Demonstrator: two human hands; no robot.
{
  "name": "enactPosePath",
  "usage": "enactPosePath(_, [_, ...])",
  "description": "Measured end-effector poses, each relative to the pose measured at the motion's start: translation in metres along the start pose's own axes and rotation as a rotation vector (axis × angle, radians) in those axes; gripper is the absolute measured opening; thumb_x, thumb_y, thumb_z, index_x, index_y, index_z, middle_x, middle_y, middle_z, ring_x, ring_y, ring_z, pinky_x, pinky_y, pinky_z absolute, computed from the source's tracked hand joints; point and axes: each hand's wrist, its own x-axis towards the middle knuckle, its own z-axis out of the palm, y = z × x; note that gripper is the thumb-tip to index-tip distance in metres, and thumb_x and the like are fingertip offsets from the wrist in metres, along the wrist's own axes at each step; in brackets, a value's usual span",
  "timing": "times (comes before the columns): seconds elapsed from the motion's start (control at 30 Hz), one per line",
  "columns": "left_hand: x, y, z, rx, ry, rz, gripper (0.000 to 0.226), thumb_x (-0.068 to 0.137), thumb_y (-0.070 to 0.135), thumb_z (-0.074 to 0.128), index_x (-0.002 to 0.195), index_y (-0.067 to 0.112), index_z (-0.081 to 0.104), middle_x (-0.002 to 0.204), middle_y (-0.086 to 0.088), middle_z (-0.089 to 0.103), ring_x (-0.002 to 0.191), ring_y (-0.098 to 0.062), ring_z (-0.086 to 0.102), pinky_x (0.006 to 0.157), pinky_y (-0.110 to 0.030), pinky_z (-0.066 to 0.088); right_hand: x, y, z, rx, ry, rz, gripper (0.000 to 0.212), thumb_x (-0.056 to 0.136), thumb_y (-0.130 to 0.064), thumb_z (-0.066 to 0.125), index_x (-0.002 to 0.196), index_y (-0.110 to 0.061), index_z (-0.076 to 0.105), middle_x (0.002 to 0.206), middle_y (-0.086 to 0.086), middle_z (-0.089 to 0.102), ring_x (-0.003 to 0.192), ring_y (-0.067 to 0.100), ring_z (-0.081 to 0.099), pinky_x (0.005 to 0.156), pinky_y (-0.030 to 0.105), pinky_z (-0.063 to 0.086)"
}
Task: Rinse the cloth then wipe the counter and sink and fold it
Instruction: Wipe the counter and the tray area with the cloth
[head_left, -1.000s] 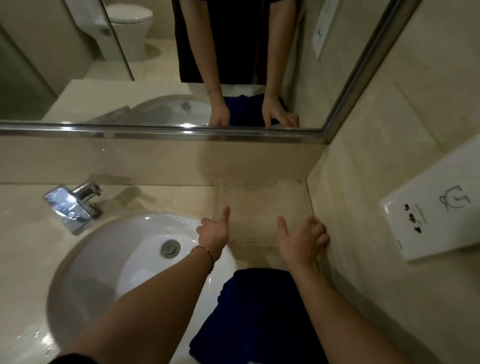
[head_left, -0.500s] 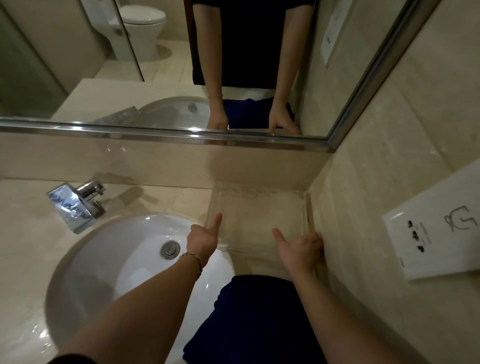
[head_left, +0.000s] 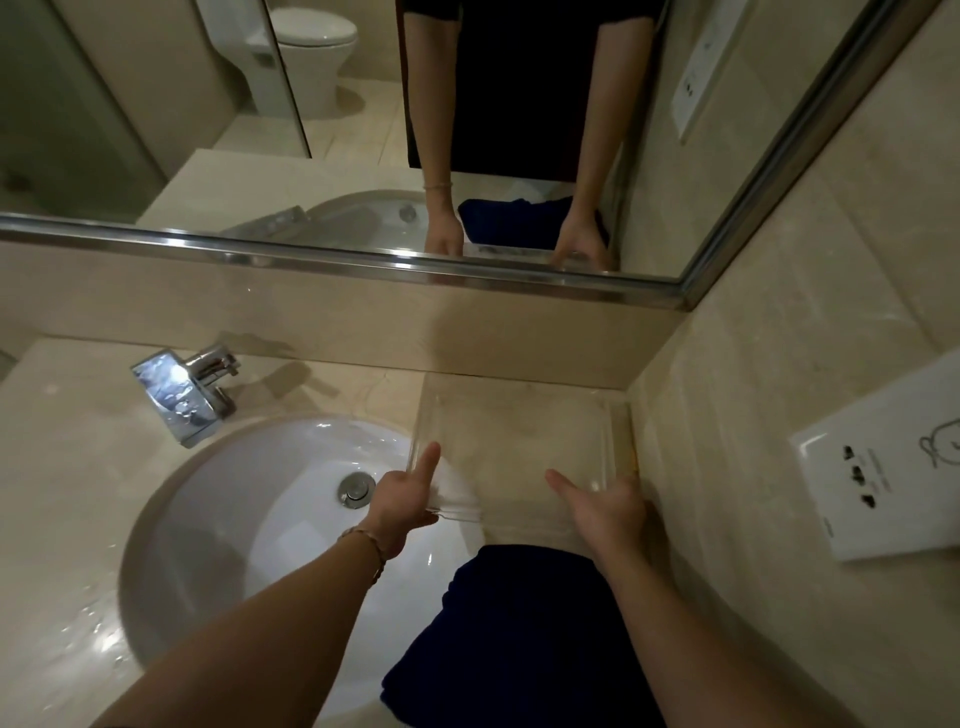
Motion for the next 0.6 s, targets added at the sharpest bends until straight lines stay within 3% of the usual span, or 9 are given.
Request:
enactPosePath(0.13, [-0.007,-0.002,-0.014,-0.010,0.037,0.030,0.066,0.090,0.061,0.063,0.097,-0.004,0.065,0.107,-0.024,0.066,0.091,-0.029,0.066,0.066,-0.033,0.059,-0.011,-0.001,0.010,-0.021,-0.015,-0.001,0.089,0.059,-0.063,0.088,0.121,-0.005,0.059,0.116,0.013,0.066,0.106,0.034,0.064,0.086,0.037,0.053])
enactPosePath(0.27, [-0.015,0.001,-0.036,-0.025,0.066,0.055,0.071,0.090,0.065,0.061,0.097,-0.006,0.067,0.108,-0.025,0.068,0.090,-0.028,0.067,0.067,-0.032,0.061,-0.018,-0.010,0.027,0.001,-0.025,-0.043,0.096,0.055,-0.065,0.088,0.123,-0.004,0.057,0.122,0.015,0.063,0.109,0.035,0.062,0.092,0.045,0.054])
enactPosePath(0.6, [-0.037,-0.015,-0.107,-0.152,0.185,0.036,0.053,0.091,0.061,0.064,0.088,0.008,0.071,0.098,-0.015,0.072,0.092,-0.033,0.071,0.071,-0.039,0.063,-0.065,-0.051,0.069,-0.090,-0.116,-0.158,0.105,0.060,-0.068,0.084,0.137,-0.005,0.050,0.136,0.014,0.055,0.123,0.035,0.054,0.100,0.043,0.048])
